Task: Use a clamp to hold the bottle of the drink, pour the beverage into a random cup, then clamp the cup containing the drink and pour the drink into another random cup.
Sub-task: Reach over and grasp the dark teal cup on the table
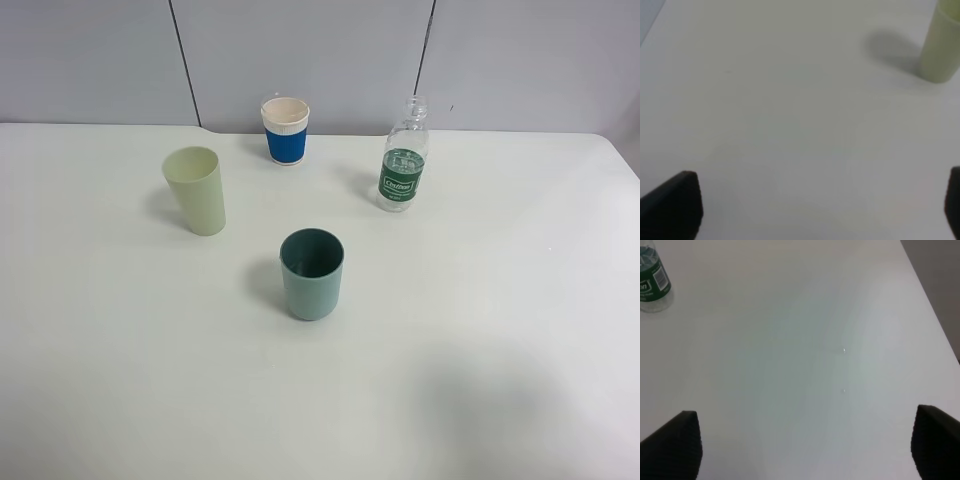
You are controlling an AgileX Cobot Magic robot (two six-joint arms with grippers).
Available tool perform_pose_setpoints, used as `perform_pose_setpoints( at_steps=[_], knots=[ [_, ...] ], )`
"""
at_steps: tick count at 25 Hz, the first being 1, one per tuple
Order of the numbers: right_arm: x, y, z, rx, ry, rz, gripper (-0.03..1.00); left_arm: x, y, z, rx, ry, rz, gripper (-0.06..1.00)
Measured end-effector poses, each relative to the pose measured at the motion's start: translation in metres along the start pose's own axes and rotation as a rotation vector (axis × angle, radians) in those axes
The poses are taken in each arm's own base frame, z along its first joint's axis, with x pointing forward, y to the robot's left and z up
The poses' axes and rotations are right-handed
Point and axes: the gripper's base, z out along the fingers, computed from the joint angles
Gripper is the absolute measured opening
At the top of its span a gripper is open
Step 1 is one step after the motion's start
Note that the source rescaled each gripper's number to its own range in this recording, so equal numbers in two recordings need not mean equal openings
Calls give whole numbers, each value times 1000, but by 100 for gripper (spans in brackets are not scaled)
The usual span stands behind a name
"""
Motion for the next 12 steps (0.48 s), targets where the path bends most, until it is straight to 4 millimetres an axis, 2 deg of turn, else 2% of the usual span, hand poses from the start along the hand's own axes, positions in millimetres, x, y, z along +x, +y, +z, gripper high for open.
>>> perform_pose_setpoints(
  at_steps=[12],
  knots=[
    [0, 0, 0, 0, 0, 0, 66, 0, 0, 0, 0, 0, 0, 96]
  ],
)
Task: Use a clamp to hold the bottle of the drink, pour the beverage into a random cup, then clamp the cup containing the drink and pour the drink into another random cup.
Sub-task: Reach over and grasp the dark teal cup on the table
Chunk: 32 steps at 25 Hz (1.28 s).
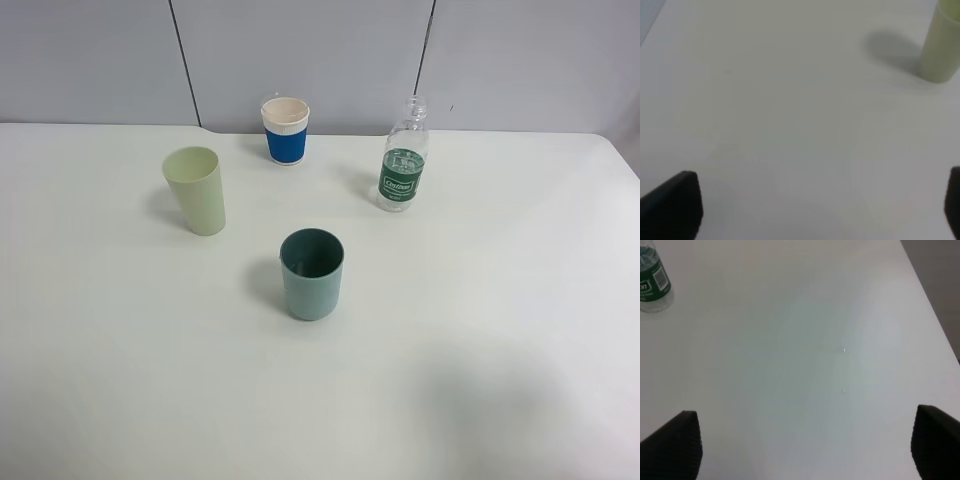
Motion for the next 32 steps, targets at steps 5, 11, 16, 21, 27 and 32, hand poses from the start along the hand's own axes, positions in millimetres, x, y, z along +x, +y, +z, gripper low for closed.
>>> perform_pose_setpoints(
  at_steps=[5, 11, 16, 21, 27, 32],
  knots=[
    [0, 0, 0, 0, 0, 0, 66, 0, 0, 0, 0, 0, 0, 96],
    [0, 0, 0, 0, 0, 0, 66, 0, 0, 0, 0, 0, 0, 96],
    [0, 0, 0, 0, 0, 0, 66, 0, 0, 0, 0, 0, 0, 96],
    [0, 0, 0, 0, 0, 0, 66, 0, 0, 0, 0, 0, 0, 96],
    [0, 0, 0, 0, 0, 0, 66, 0, 0, 0, -1, 0, 0, 96],
    [0, 0, 0, 0, 0, 0, 66, 0, 0, 0, -1, 0, 0, 96]
  ],
)
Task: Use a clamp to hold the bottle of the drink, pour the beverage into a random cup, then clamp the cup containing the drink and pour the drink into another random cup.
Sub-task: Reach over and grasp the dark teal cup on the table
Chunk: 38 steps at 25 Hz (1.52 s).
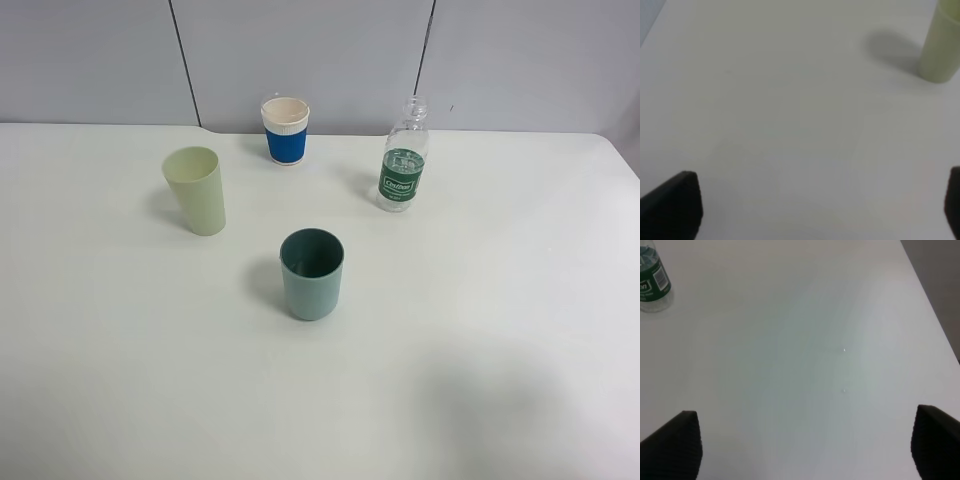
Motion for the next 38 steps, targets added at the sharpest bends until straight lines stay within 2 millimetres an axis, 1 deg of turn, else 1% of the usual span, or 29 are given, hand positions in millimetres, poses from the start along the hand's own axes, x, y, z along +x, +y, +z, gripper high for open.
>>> perform_pose_setpoints(
  at_steps=[10, 14, 18, 22, 27, 31, 38],
  knots=[
    [0, 0, 0, 0, 0, 0, 66, -1, 0, 0, 0, -8, 1, 96],
    [0, 0, 0, 0, 0, 0, 66, -13, -1, -4, 6, -91, -1, 96],
    [0, 0, 0, 0, 0, 0, 66, -27, -2, 3, 16, -143, -8, 96],
    [0, 0, 0, 0, 0, 0, 66, -40, -2, 18, 19, -115, 35, 96],
    [0, 0, 0, 0, 0, 0, 66, -48, -7, 44, 70, 17, 117, 96],
    [0, 0, 0, 0, 0, 0, 66, -50, -9, 63, 104, 112, 176, 96],
    [0, 0, 0, 0, 0, 0, 66, -49, -12, 88, 159, 252, 235, 96]
  ],
)
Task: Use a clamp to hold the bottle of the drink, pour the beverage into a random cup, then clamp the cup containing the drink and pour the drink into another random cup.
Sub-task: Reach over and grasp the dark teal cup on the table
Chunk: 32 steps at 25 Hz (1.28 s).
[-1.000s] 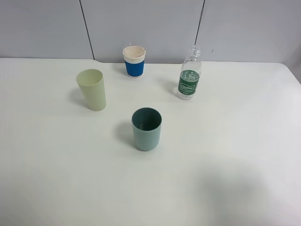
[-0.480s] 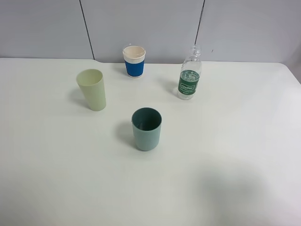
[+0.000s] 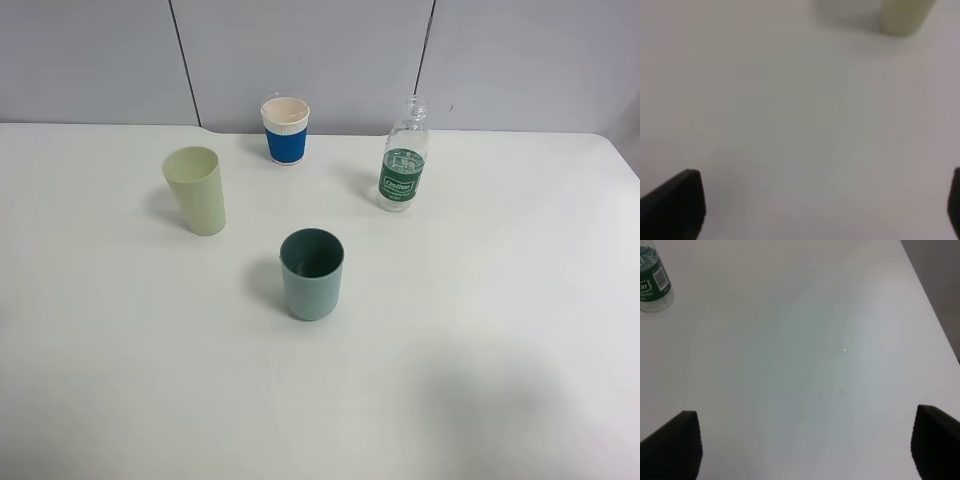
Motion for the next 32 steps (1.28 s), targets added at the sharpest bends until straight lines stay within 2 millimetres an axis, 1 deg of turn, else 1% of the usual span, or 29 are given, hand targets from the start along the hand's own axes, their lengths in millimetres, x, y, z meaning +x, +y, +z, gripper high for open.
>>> perform_pose_setpoints(
  at_steps=[4, 10, 13, 19, 25, 32],
  knots=[
    [0, 0, 0, 0, 0, 0, 66, -2, -3, 10, 53, 52, 8, 96],
    [0, 0, 0, 0, 0, 0, 66, -1, -15, 24, 158, 141, 86, 96],
    [0, 0, 0, 0, 0, 0, 66, 5, -25, 35, 218, 190, 138, 96],
    [0, 0, 0, 0, 0, 0, 66, 11, -43, 56, 299, 228, 228, 96],
    [0, 0, 0, 0, 0, 0, 66, 11, -60, 78, 353, 269, 296, 96],
    [0, 0, 0, 0, 0, 0, 66, 11, -86, 99, 416, 251, 338, 96]
  ],
)
